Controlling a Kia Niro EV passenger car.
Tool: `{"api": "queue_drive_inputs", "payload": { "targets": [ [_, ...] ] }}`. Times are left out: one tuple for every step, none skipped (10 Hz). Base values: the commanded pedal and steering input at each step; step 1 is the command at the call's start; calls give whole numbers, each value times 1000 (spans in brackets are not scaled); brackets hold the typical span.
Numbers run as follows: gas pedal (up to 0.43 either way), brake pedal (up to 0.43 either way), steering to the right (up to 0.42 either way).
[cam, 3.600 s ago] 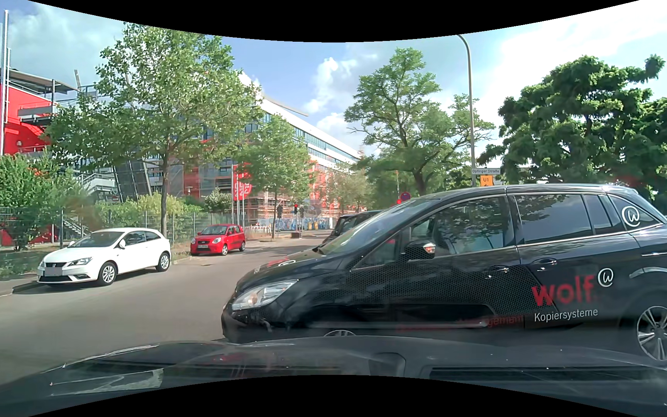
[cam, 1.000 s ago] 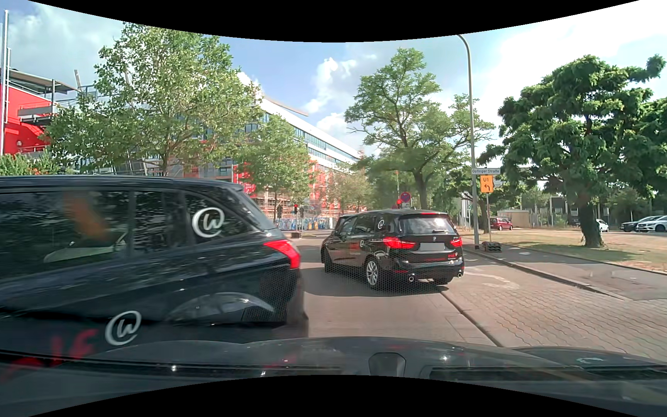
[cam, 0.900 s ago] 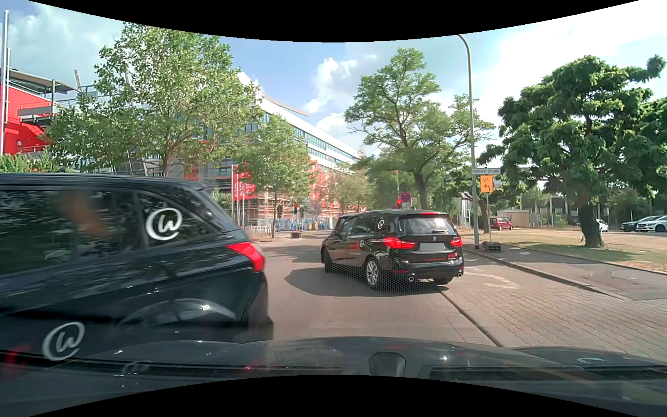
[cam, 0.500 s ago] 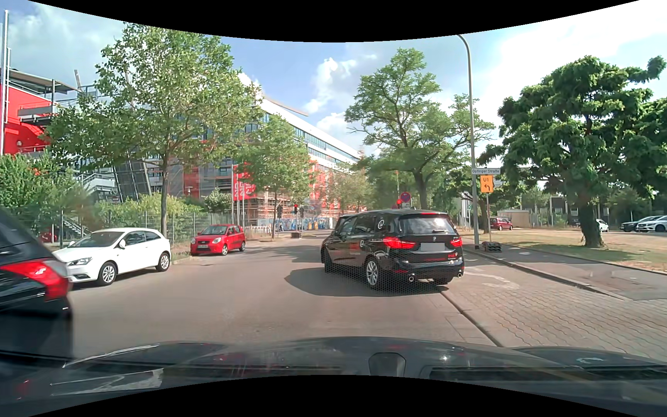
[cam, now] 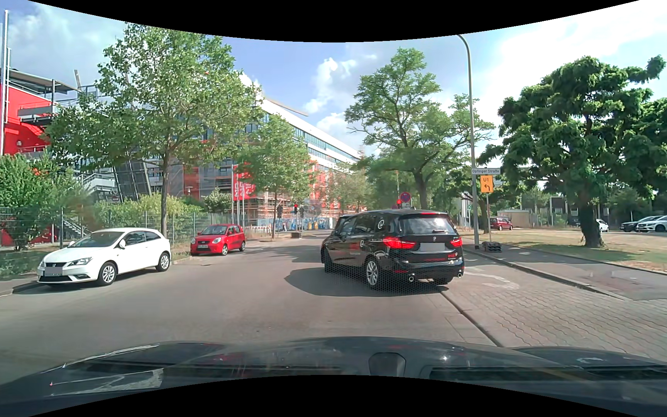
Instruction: Follow the waypoints while adhering to traffic rules and regulations
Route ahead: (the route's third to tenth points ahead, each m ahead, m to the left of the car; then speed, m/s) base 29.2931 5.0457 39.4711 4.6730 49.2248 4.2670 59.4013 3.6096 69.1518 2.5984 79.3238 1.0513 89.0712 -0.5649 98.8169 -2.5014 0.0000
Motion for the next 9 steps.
{"api": "queue_drive_inputs", "payload": {
  "targets": [
    [0,329,0],
    [0,329,-1],
    [0,329,0],
    [0,329,0],
    [0,329,0],
    [0,329,0],
    [0,329,0],
    [0,323,0],
    [0,323,0]
  ]
}}
